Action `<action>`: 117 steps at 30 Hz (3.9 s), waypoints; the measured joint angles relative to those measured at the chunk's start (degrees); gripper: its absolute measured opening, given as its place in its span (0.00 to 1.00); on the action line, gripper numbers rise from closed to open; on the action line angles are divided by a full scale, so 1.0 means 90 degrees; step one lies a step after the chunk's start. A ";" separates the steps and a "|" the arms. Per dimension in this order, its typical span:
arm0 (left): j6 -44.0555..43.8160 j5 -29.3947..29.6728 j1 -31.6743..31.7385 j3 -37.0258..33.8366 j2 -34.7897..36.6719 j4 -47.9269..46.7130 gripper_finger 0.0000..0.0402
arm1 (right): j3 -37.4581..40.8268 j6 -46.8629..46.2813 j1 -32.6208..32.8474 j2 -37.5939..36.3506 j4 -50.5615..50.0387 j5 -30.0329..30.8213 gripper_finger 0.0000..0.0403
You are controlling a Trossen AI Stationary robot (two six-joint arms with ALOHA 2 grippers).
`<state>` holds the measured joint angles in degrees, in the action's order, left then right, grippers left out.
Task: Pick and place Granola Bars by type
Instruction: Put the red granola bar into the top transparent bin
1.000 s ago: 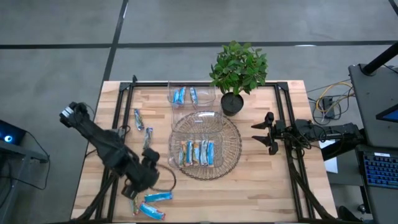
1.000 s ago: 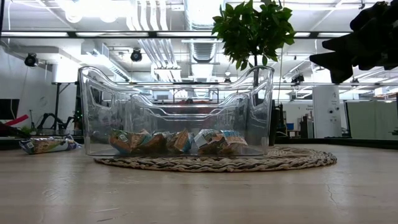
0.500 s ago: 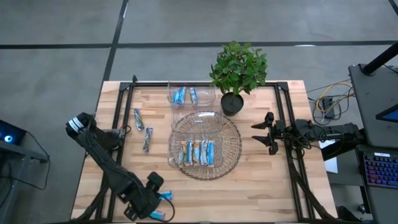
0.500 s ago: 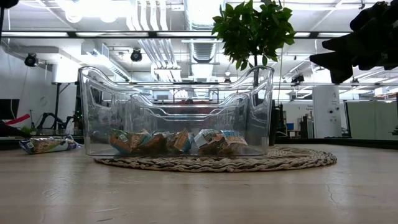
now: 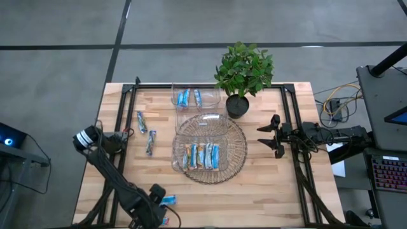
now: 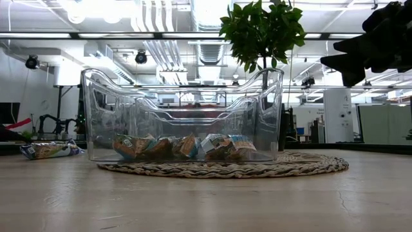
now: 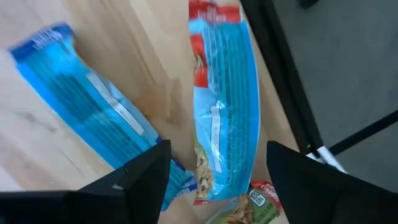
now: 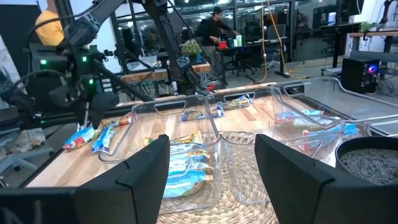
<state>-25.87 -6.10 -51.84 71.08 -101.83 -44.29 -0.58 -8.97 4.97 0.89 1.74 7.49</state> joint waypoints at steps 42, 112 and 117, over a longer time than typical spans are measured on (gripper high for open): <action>-0.0082 0.0014 -0.0063 -0.0070 -0.0608 0.0382 0.20 | 0.0000 0.0000 -0.0001 0.0001 0.0000 0.0000 0.56; -0.2036 0.0650 0.8724 0.2014 0.0956 -0.1907 0.02 | 0.0000 0.0000 -0.0001 0.0002 0.0002 0.0000 0.56; -0.1801 0.0645 0.9067 0.2903 0.0193 -0.1901 0.02 | 0.0000 0.0000 -0.0002 0.0002 0.0002 0.0000 0.56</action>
<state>-42.08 -0.30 29.76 97.20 -100.09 -61.39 -0.58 -8.97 4.95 0.91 1.76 7.49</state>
